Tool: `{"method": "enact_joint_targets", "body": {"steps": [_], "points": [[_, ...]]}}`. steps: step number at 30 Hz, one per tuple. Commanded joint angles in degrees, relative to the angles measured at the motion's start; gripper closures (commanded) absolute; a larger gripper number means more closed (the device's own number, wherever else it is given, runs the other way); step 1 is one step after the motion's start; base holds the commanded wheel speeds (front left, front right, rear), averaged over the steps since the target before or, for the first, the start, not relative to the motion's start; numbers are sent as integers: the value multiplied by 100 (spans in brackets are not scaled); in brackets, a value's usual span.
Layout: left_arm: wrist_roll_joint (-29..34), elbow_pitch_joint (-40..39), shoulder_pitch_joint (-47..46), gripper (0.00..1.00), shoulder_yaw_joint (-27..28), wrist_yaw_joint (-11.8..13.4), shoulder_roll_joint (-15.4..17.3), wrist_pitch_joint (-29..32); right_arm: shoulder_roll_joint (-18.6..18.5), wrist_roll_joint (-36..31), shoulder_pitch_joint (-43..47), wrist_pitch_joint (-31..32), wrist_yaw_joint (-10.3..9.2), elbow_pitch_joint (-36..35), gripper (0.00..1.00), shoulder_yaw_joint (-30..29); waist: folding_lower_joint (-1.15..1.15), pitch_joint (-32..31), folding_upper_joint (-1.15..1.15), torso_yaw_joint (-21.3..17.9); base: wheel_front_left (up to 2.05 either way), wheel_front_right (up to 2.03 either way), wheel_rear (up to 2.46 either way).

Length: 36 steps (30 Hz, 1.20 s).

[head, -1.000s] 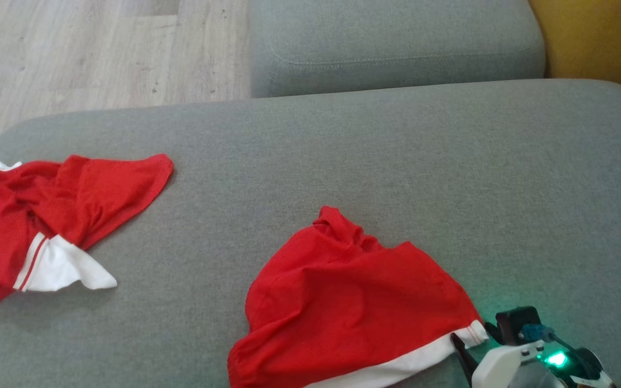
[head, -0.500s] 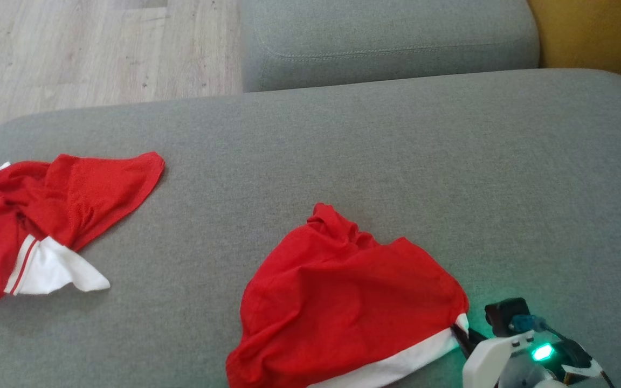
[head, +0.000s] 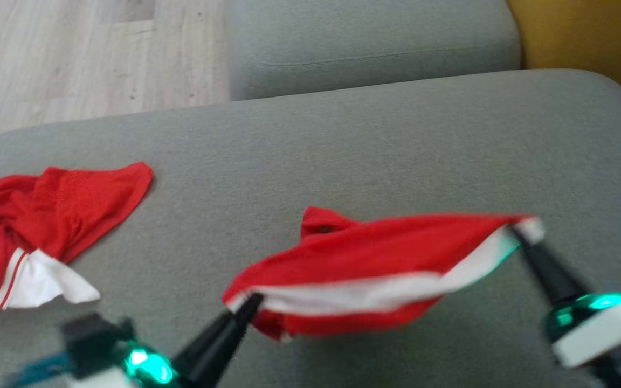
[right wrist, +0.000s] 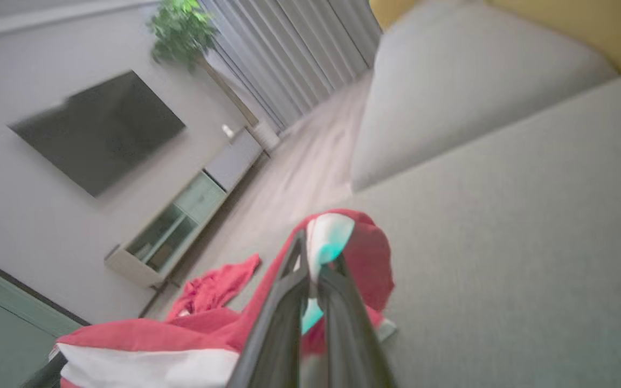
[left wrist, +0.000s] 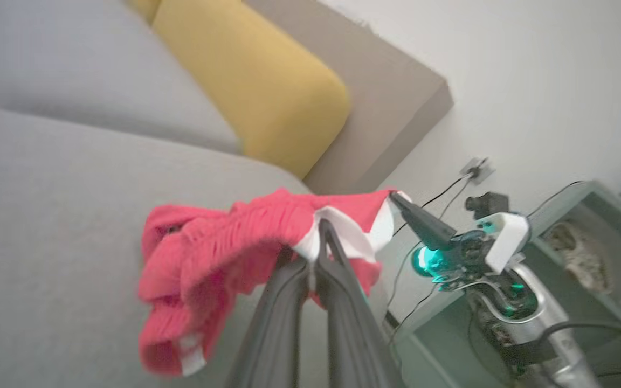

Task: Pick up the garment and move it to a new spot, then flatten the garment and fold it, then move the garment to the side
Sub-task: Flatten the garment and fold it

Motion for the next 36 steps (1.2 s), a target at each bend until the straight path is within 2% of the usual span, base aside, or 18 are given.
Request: {"method": "enact_joint_targets", "body": {"steps": [1, 5, 7, 9, 12, 15, 18, 20, 24, 28, 32, 36], "points": [[-271, -682, -400, 100, 390, 9, 211, -3, -110, 298, -175, 153, -4, -669, 100, -170, 0, 8, 0, -105, 0, 0, 0], [-1011, -1555, -968, 100, 736, 9, 458, 211, 36, 862, -493, 583, -4, -1557, 100, -653, 0, 116, 0, -277, 0, 0, 0], [-1226, -1672, -1155, 100, 802, 9, 482, 286, 89, 979, -638, 703, -4, -1689, 100, -728, 0, 170, 0, -325, 0, 0, 0], [-1710, -1814, -1590, 100, 850, 9, 531, 520, 193, 1150, -996, 949, -4, -1862, 100, -842, 0, 317, 0, -397, 0, 0, 0], [-2208, -1666, -2387, 100, 981, 109, 586, 885, 368, 1164, -1708, 1271, -4, -1860, 100, -983, 0, 669, 0, -481, 0, 0, 0], [-2289, -1070, -3398, 100, 1063, 302, 557, 1188, 502, 867, -2610, 1491, -4, -1497, 100, -1112, 0, 1088, 0, -498, 0, 0, 0], [-1935, -185, -4545, 100, 1028, 515, 391, 1320, 576, 388, -3692, 1541, -4, -794, 100, -1282, 0, 1594, 0, -482, 0, 0, 0], [-1529, 527, -5320, 100, 963, 618, 190, 1246, 587, 103, -4497, 1323, -4, -186, 100, -1342, 0, 1923, 0, -477, 0, 0, 0], [-570, 2062, -6788, 100, 710, 518, -277, 821, 590, -147, -6121, 417, -4, 1247, 100, -1247, 0, 2455, 0, -480, 0, 0, 0], [188, 3469, -7985, 100, 649, 355, -846, -138, 591, -287, -7477, -583, -4, 2555, 100, -1013, 0, 2887, 0, -511, 0, 0, 0], [724, 4502, -8576, 100, 481, 165, -1090, -1004, 592, -229, -7993, -1224, -4, 3384, 100, -658, 0, 3108, 0, -545, 0, 0, 0], [785, 5237, -8367, 100, 285, 49, -1148, -1602, 592, -292, -7546, -1698, -4, 3856, 100, -375, 0, 3133, 0, -556, 0, 0, 0]]}}
